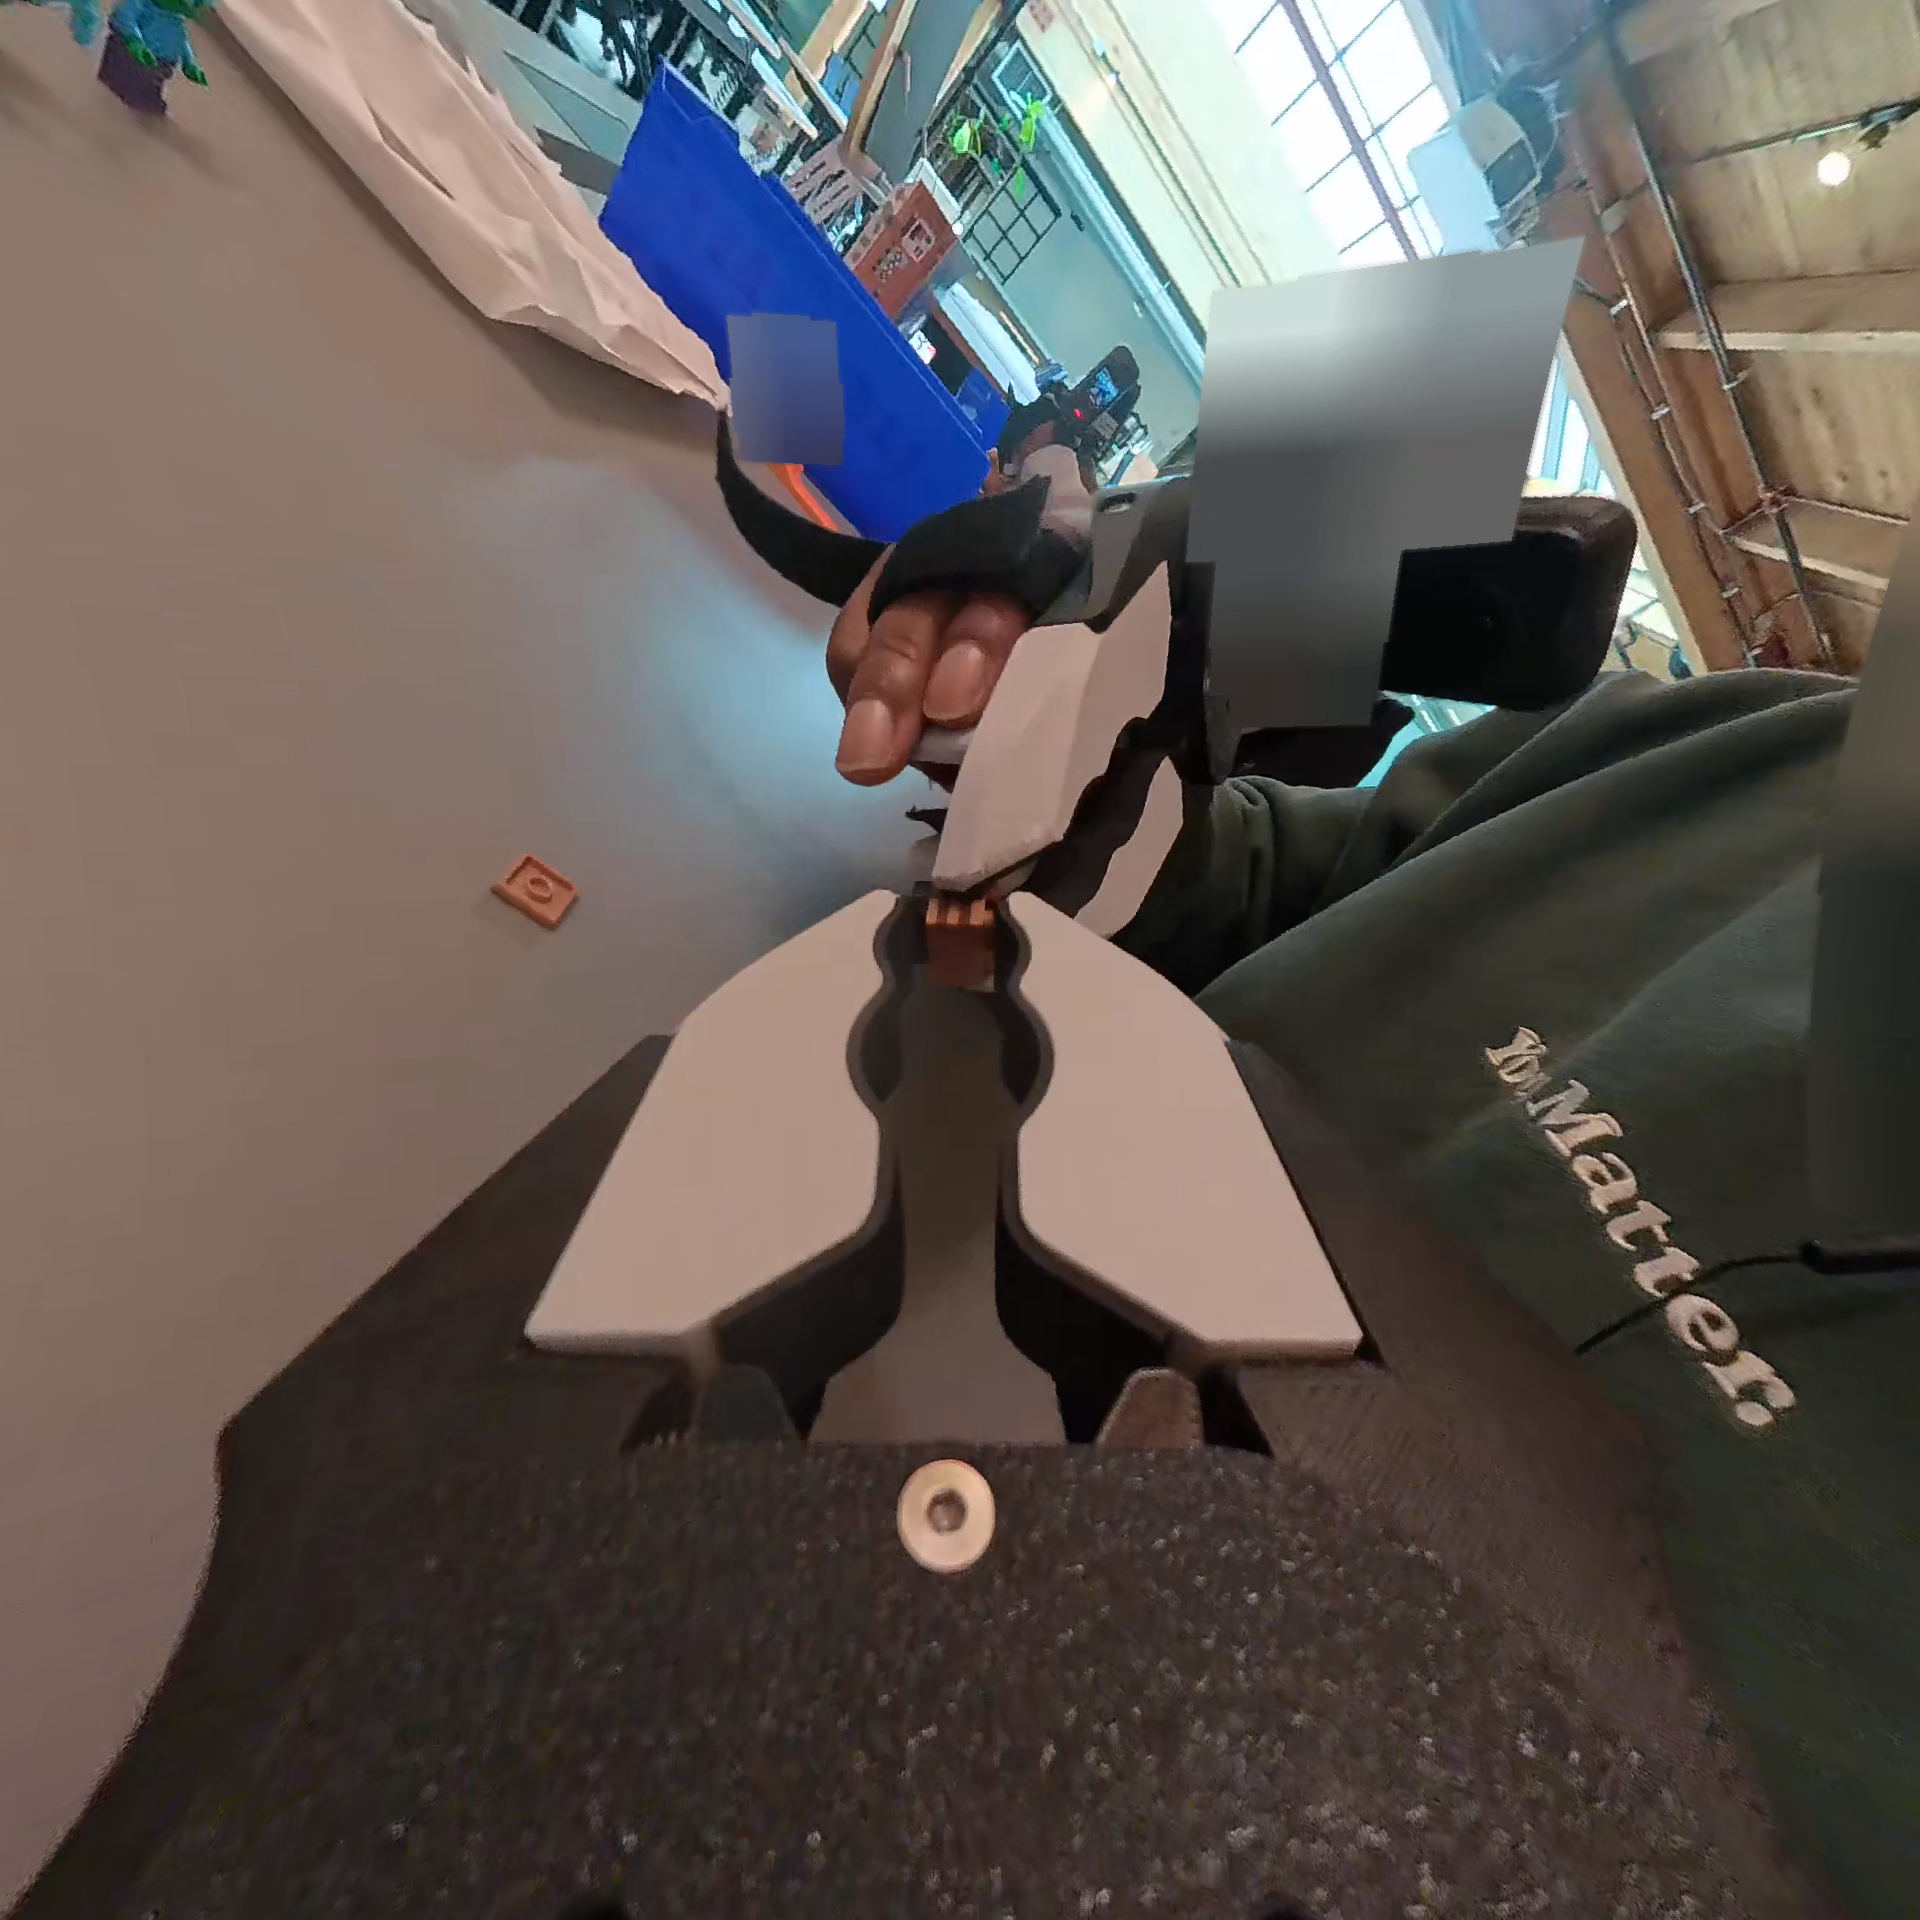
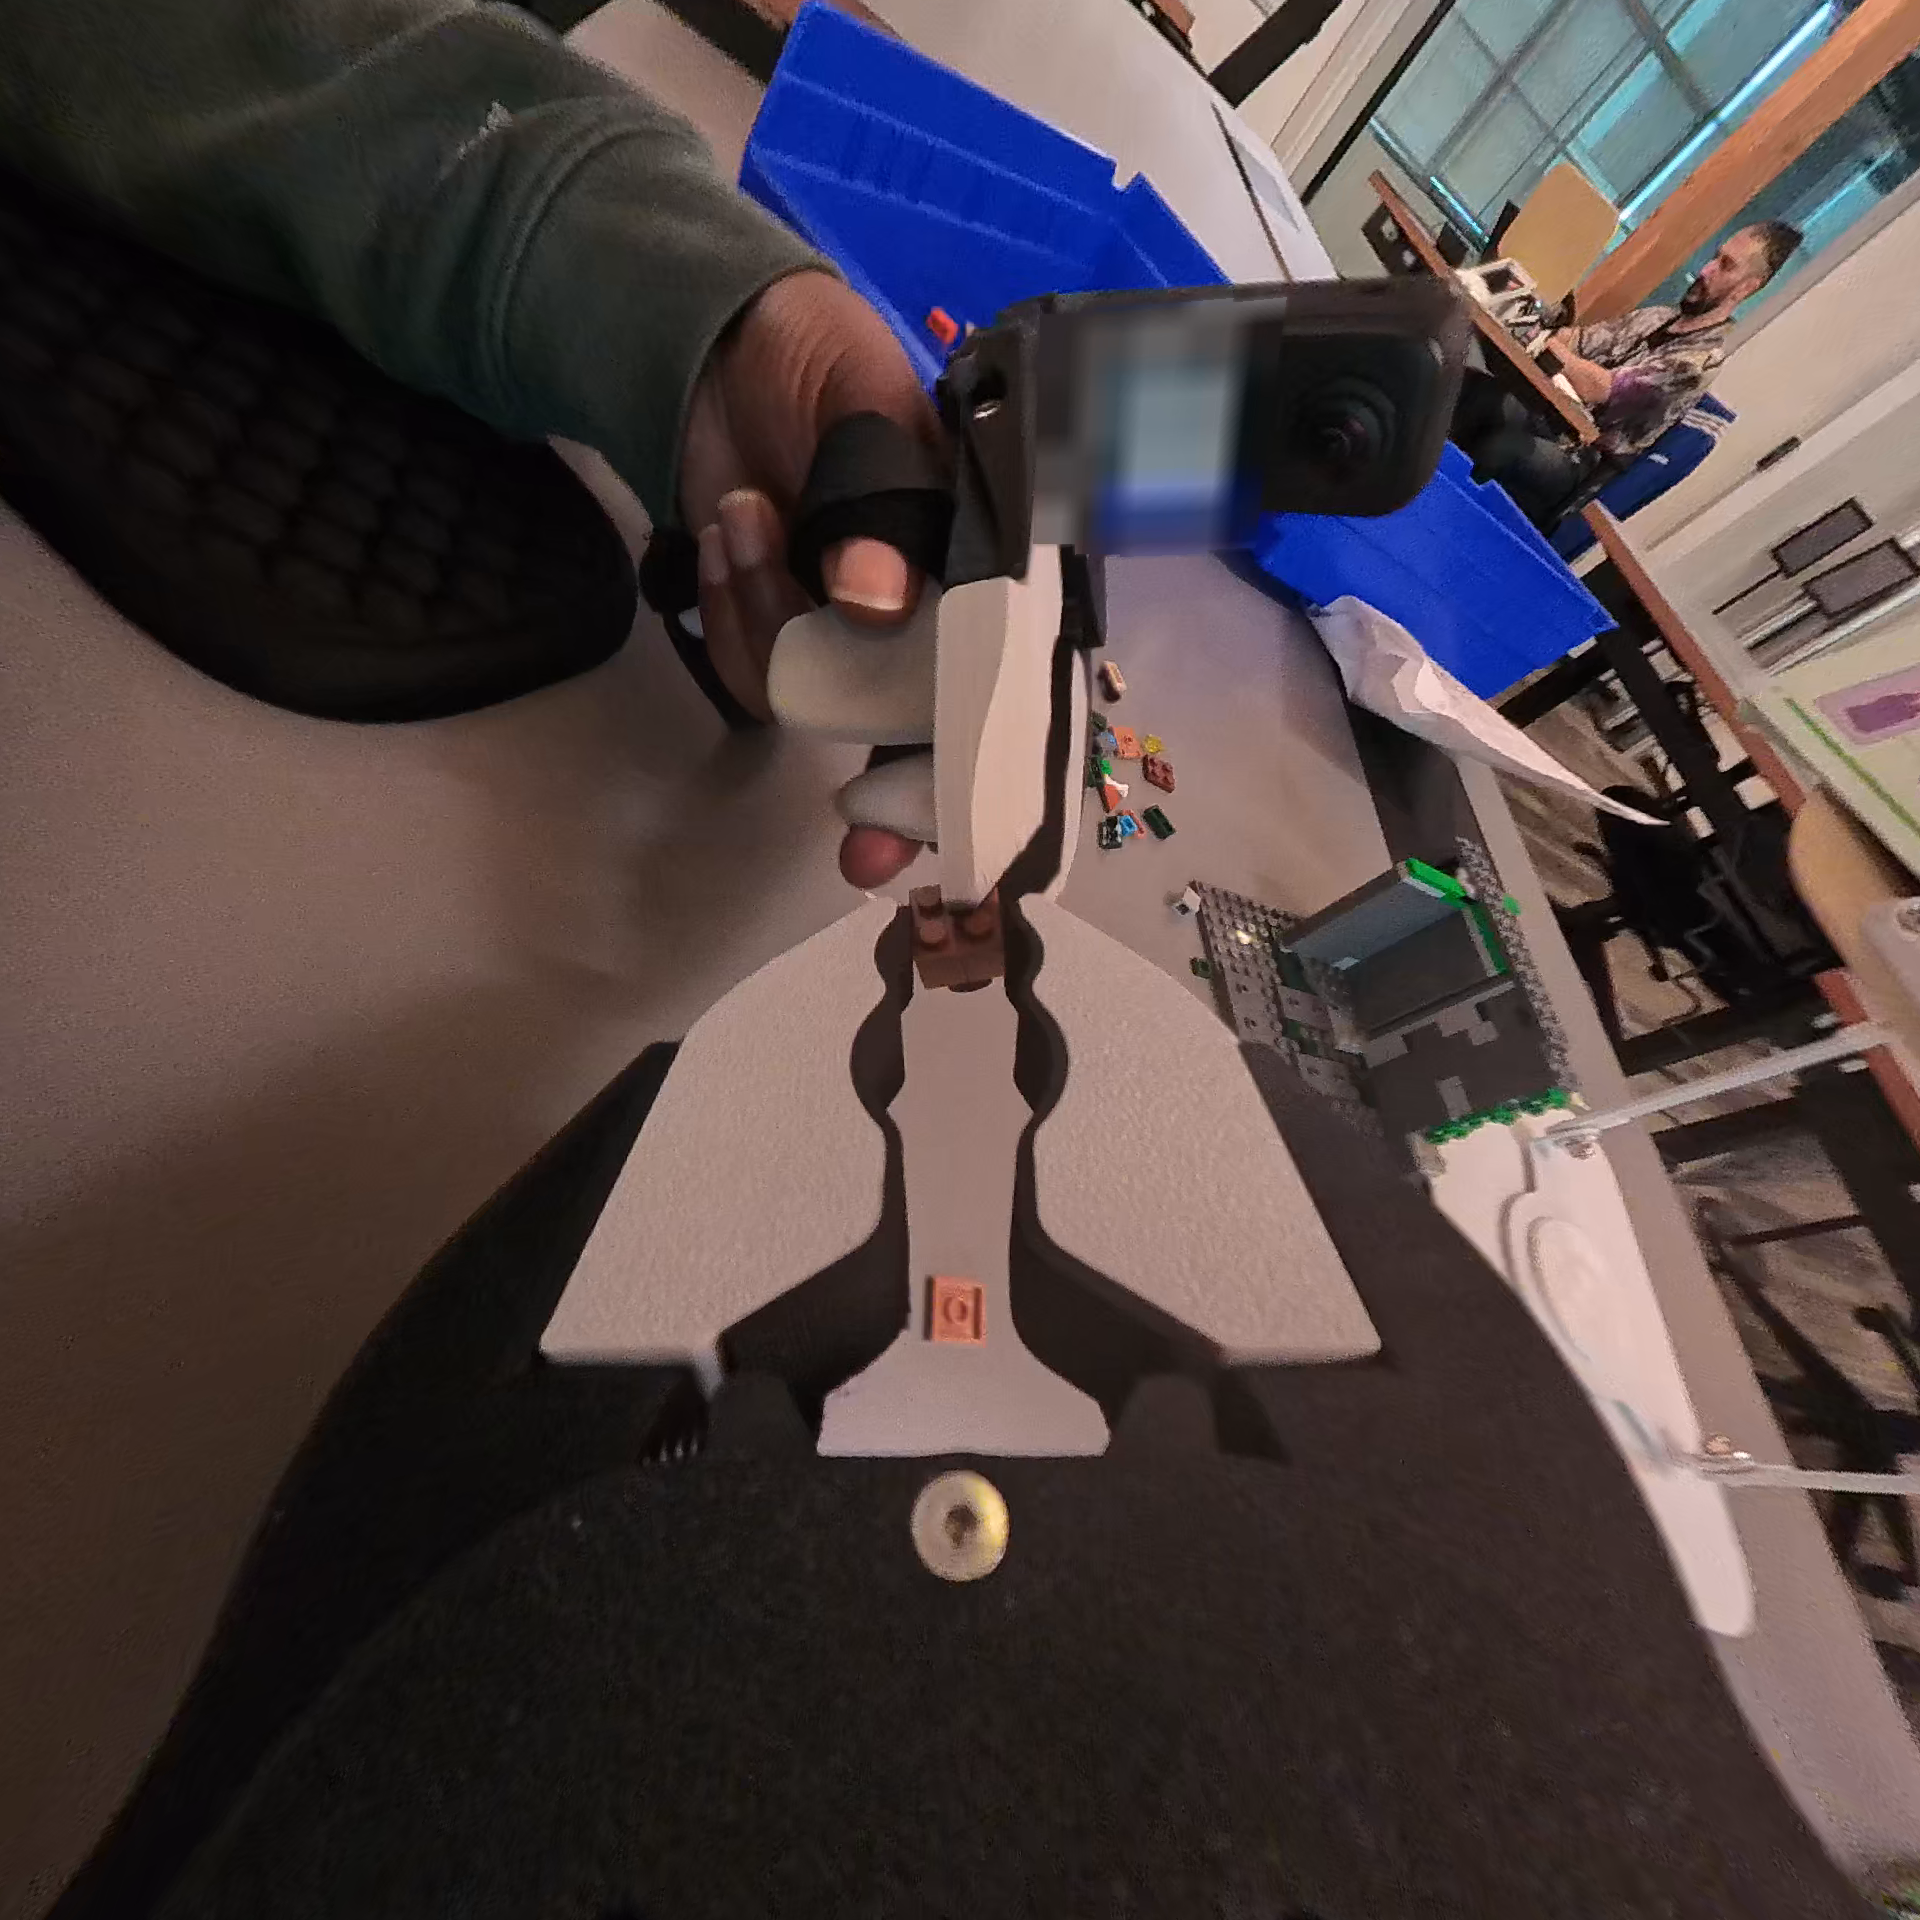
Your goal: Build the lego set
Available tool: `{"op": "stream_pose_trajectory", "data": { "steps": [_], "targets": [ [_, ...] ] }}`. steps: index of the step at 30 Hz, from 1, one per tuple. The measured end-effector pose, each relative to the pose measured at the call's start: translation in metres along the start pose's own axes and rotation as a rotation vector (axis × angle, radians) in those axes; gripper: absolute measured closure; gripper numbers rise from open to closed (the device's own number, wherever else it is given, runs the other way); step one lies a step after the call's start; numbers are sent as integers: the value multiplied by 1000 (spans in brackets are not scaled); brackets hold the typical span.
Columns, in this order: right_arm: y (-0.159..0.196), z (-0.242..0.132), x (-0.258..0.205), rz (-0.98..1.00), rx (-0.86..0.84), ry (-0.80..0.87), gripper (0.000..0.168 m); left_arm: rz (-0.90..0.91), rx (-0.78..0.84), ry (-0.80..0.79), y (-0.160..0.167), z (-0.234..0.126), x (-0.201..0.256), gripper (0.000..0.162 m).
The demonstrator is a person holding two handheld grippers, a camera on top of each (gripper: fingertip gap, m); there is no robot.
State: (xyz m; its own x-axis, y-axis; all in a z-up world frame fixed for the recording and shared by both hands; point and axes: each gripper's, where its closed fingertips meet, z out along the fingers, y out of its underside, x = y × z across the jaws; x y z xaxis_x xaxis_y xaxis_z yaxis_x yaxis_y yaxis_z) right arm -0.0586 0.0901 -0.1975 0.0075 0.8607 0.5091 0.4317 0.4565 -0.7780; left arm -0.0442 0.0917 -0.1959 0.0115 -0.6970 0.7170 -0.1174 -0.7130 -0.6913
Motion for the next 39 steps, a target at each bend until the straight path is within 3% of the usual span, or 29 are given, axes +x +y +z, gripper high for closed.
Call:
{"op": "stream_pose_trajectory", "data": {
  "steps": [5,14,18,24,33,39],
  "targets": [
    [11,-5,18,300,61,-51,152,179,57,-143,-14,-11,-9,136],
    [94,19,51,640,-137,-231,152,495,-13,-517,-15,-24,-44,142],
    [111,28,48,616,-201,-259,151,559,-59,-620,-11,-29,-59,145],
    [120,29,39,551,-240,-268,150,587,-105,-648,-4,-28,-67,145],
    [123,8,41,489,-308,-219,143,619,-148,-665,3,-24,-71,146],
    [116,-8,5,359,-403,-213,144,642,-170,-675,5,-23,-72,146]
  ]
}}
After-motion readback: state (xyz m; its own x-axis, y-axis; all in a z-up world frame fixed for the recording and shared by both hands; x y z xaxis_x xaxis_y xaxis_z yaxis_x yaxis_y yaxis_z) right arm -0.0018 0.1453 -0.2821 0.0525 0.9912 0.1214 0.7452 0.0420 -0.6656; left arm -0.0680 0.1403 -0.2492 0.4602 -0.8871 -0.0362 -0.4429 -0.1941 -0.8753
